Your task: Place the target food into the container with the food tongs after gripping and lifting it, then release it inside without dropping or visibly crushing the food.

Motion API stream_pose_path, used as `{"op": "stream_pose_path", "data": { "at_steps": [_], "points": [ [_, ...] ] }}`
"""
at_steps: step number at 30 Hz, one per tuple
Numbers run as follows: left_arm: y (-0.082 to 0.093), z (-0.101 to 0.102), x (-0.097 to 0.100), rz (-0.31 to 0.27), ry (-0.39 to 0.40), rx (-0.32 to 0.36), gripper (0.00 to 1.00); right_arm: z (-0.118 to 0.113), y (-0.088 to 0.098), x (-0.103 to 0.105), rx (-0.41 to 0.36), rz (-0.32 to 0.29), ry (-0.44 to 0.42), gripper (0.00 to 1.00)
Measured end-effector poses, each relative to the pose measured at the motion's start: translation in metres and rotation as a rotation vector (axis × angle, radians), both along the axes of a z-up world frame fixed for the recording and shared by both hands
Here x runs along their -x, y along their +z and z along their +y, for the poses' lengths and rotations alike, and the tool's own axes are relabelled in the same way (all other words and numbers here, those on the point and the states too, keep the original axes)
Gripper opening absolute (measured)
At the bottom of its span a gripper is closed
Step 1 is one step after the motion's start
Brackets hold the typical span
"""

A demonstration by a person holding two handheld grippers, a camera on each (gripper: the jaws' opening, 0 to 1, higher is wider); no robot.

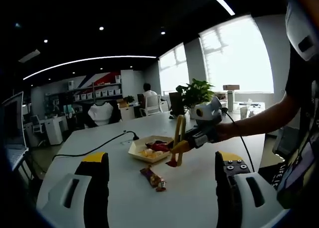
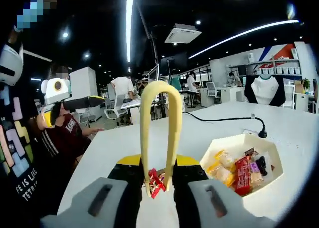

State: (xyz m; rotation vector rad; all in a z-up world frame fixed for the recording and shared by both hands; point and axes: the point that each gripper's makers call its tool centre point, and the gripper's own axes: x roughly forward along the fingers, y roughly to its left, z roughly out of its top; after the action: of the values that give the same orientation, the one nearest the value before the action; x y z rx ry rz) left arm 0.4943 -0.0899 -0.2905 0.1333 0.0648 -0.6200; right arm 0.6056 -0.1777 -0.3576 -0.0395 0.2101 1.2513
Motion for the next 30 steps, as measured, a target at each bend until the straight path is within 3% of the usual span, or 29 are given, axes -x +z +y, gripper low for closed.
{"op": "stream_pose_path", "data": {
  "at_steps": [5,9,16,21,24,27,28,30],
  "points": [
    [0.003,0.002,0.001,-0.009,-0.003,-0.004,0.94,-0.022,0.027,-0.036,-0.083,-0.014,-0.118,0.18],
    [0.007,0.006,-0.002,-0.019,0.006,0.005,0.94,-0.037,0.035,-0.065,-0.058,-0.043,-0.187,0.18],
    [0.013,0.010,-0.006,-0.035,0.021,0.013,0.94,-0.053,0.045,-0.120,-0.069,-0.035,-0.264,0.18],
    [0.016,0.015,-0.009,-0.034,0.034,0.021,0.94,-0.059,0.027,-0.151,0.090,-0.080,-0.320,0.18],
    [0.016,0.016,-0.010,-0.036,0.035,0.025,0.94,-0.066,0.022,-0.166,0.099,-0.043,-0.375,0.18],
    [0.013,0.015,-0.009,-0.032,0.031,0.024,0.94,-0.065,0.018,-0.169,0.089,-0.018,-0.370,0.18],
    [0.012,0.015,-0.009,-0.030,0.031,0.022,0.94,-0.068,0.009,-0.170,0.143,-0.028,-0.367,0.18],
    [0.010,0.014,-0.009,-0.023,0.030,0.027,0.94,-0.069,-0.002,-0.170,0.165,0.001,-0.366,0.19]
  ]
}}
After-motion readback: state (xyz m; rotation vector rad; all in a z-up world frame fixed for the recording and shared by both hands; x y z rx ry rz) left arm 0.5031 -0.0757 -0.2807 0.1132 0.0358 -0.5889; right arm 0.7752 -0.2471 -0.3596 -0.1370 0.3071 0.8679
